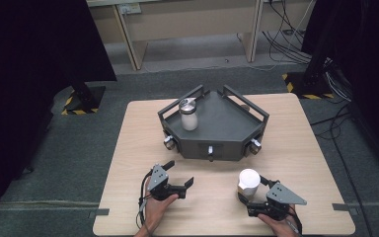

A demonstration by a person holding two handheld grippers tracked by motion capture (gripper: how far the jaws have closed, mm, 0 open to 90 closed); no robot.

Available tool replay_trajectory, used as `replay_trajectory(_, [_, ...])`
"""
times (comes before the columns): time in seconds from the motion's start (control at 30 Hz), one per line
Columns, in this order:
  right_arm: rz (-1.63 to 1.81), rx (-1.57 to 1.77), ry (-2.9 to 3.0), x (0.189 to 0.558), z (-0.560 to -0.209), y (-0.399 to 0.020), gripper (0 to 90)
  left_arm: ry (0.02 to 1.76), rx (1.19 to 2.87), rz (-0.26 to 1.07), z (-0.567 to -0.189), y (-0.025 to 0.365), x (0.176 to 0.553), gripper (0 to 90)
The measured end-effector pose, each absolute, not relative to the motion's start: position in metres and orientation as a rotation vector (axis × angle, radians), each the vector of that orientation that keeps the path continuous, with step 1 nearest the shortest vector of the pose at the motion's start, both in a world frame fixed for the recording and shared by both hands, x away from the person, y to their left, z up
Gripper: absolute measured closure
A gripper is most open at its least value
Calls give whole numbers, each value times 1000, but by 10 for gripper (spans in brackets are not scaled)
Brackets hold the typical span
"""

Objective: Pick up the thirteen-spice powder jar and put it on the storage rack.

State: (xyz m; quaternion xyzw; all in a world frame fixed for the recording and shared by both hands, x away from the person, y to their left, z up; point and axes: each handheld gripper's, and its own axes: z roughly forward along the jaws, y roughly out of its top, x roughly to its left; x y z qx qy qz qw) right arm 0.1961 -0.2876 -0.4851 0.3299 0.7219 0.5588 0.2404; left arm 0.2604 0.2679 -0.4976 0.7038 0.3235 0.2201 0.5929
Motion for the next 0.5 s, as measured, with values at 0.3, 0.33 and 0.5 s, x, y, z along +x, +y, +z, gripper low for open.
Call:
replay_trajectory(0.3, [1527,898,1999,204,-485,-286,214,753,1640,513,-498,268,261,12])
replay_trajectory(0.33, [1530,899,2002,205,-485,-287,237,753,1640,513,-498,268,261,13])
replay_trajectory(0.5, [1535,887,2012,206,-485,-286,298,755,1640,512,-498,268,261,13])
